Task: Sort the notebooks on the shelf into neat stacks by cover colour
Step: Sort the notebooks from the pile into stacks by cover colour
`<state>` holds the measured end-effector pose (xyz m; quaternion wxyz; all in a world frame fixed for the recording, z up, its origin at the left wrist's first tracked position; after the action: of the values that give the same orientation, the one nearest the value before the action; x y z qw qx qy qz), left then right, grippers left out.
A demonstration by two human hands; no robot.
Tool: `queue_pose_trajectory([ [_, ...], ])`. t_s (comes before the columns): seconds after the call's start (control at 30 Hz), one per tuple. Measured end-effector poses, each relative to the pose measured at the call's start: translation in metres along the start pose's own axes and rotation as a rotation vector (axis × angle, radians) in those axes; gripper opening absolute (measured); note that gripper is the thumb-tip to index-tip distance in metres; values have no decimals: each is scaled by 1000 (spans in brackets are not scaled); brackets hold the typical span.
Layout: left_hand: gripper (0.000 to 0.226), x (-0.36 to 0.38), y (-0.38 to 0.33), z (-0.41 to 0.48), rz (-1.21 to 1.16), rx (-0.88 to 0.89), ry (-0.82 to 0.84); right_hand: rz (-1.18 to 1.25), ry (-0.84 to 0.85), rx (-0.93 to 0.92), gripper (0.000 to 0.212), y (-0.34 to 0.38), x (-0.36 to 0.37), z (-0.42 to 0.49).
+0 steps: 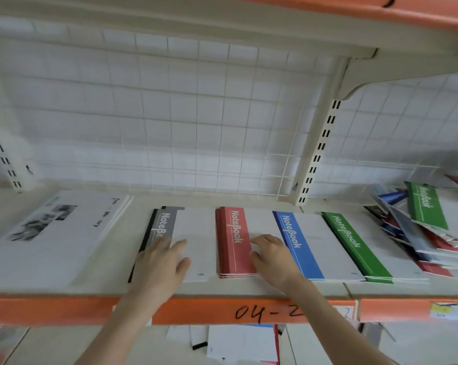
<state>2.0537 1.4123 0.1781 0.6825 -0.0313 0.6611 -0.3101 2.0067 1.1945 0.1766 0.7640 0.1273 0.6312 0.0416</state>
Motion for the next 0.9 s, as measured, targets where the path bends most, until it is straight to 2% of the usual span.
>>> queue_pose_trajectory([
  [0.1,52,19,-13,-2,66,10,232,-60,-24,69,35,-1,-5,-7],
  [0.33,51,26,-17,4,97,47,294,-101,-51,155,39,-17,-15,-24],
  [0.47,54,31,-42,12,59,150,219,-96,-98,194,38,-36,-29,-32],
  [0.63,44,45,-107,30,-40,352,20,-168,-320,208,34,-90,-67,-50],
  [0.73,49,64,-160,39,-40,370,27,-267,-412,259,33,-143,-97,-60],
  [0.9,33,96,-242,50,-63,486,1,-407,-459,370,37,-238,-152,-75],
])
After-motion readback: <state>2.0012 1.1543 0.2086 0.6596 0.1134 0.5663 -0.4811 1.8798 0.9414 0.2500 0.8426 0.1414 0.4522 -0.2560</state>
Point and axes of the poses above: each hand's wrist, its own z-axis towards the middle knuckle, its own x-axis out of the palm, y = z × x, the point moved 5 cm from there along z, towards the middle knuckle, and after that the axes turned 10 degrees about -z, right-handed, at the moved point
